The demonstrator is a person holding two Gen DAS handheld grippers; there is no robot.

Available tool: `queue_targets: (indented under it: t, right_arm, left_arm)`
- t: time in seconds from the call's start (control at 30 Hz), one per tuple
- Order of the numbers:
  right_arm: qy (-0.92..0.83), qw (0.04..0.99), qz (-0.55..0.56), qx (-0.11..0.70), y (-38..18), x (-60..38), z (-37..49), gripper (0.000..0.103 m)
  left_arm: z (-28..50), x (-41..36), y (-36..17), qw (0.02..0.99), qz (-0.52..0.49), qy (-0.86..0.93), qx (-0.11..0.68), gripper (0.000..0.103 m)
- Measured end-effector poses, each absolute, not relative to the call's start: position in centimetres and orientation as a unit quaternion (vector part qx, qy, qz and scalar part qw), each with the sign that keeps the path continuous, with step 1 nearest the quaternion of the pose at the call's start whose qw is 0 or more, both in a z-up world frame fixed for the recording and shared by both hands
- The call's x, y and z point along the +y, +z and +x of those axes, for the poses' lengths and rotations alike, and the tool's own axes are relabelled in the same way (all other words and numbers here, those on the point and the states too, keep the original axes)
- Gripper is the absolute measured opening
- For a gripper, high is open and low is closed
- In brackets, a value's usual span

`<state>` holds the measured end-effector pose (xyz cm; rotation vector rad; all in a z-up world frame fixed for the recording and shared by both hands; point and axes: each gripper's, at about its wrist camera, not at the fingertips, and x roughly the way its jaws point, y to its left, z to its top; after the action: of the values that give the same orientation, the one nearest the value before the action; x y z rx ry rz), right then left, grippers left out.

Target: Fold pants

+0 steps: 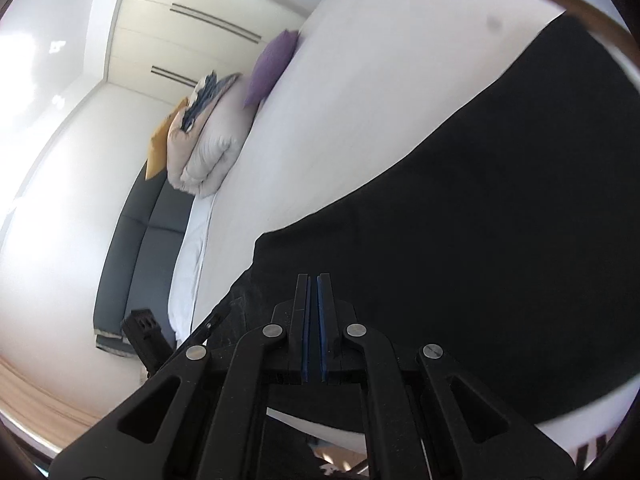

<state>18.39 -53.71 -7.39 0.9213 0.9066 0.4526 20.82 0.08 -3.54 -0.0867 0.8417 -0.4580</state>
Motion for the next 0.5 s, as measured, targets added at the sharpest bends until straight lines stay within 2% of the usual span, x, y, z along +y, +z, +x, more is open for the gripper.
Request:
queue_targets:
  t: [0.2, 0.3, 0.5]
  right_arm:
    - [0.199, 0.714, 0.46, 0.489, -14.9, -49.9, 24.3, 0.0]
    - [0.181, 0.73, 0.475, 0.457, -15.5, -52.0, 24.0, 0.0]
    - [0.085, 0.749, 0.551, 0.357, -15.0, -64.0, 21.3, 0.0]
  left_arm:
    - [25.1, -3.7, -8.2, 0.855, 0.024, -0.213, 0.472, 0.044]
    - [25.1, -1.9, -8.7, 0.858, -0.009, -0.229, 0.459, 0.04]
    - [25.8, 1.9, -9.3, 0.854, -0.086, -0.237, 0.455, 0.017]
